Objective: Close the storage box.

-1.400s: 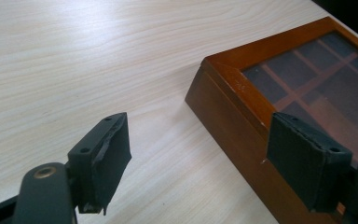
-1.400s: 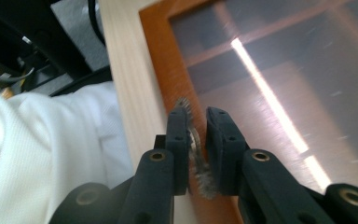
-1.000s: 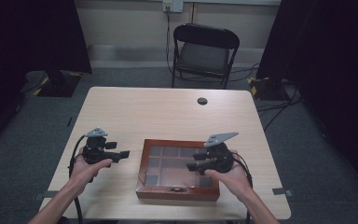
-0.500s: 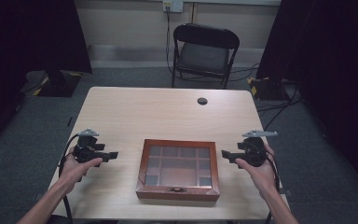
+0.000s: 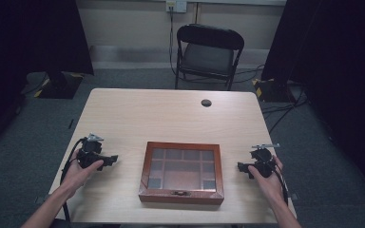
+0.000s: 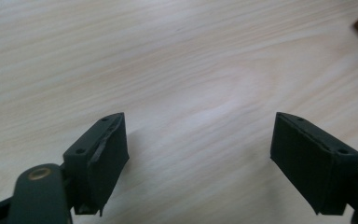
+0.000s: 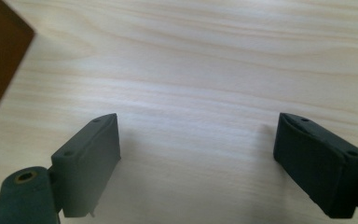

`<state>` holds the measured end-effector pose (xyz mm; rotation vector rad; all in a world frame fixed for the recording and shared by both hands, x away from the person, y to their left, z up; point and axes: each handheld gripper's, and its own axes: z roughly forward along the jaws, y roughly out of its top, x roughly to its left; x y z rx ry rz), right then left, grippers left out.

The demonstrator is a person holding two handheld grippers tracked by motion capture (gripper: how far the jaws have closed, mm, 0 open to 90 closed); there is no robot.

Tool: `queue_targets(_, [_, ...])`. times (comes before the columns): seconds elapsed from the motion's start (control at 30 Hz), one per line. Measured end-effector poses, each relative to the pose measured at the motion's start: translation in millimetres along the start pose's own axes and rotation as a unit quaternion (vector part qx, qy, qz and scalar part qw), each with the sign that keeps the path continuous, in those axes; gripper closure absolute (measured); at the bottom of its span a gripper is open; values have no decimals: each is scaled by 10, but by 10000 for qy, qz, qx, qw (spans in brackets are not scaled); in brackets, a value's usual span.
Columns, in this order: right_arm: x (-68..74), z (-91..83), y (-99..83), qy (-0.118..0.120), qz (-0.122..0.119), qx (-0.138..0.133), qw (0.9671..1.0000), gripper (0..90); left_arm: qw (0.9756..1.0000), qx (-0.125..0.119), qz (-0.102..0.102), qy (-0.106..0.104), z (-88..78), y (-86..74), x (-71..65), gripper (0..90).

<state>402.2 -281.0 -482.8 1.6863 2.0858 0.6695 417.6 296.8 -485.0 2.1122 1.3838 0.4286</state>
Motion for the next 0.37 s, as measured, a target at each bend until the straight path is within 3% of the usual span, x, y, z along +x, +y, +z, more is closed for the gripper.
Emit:
queue_targets(0.1, [20, 41, -30, -37, -69, -163, 9998, 30, 9996, -94, -70, 275, 46, -19, 7, 151])
queue_targets(0.17, [27, 91, -61, -25, -165, -373, 9992, 0, 9993, -209, -16, 307, 77, -34, 5, 110])
queue_targets(0.27, [43, 131, -94, -1, -147, -723, 9973, 0, 9976, -652, 106, 187, 155, -101, 1, 0])
queue_targets(0.37, [41, 148, -110, 41, -187, -871, 9960, 0, 9978, -634, 98, 190, 154, -99, -2, 0])
